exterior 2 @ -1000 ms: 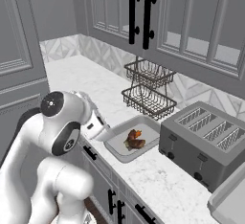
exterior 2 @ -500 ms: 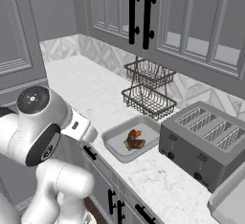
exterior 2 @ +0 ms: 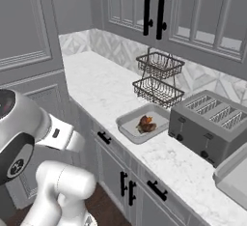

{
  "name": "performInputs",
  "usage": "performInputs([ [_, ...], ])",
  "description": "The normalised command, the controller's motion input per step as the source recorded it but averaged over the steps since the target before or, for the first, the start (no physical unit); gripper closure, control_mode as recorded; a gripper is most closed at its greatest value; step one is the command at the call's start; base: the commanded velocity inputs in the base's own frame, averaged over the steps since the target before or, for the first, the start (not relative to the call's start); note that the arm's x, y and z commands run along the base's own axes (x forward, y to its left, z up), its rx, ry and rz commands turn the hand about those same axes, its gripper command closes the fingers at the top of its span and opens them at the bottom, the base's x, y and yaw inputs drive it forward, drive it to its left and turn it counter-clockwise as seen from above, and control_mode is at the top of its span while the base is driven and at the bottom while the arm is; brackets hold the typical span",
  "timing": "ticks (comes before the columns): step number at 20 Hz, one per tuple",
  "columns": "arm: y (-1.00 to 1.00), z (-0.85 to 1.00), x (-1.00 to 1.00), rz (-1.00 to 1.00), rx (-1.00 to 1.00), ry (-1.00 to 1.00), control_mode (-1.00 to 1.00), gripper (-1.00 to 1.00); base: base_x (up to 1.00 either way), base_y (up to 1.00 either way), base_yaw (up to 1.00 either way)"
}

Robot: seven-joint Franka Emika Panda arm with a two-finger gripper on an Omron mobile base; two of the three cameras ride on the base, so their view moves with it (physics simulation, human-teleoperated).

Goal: Place one carrot and one steak in each tupperware on the nearby counter, to pack two identical lunches.

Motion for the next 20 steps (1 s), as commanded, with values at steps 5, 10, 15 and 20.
performInputs([
  [5,0.0,0.0,0.0,0.0,0.0,0.0,1.0,-1.0,-1.0,0.0,0.11],
  [10,0.0,0.0,0.0,0.0,0.0,0.0,1.0,-1.0,-1.0,0.18,0.32],
  [15,0.0,0.0,0.0,0.0,0.0,0.0,1.0,-1.0,-0.63,0.5,0.59],
  [20,0.0,0.0,0.0,0.0,0.0,0.0,1.0,-1.0,0.04,0.6,0.64],
])
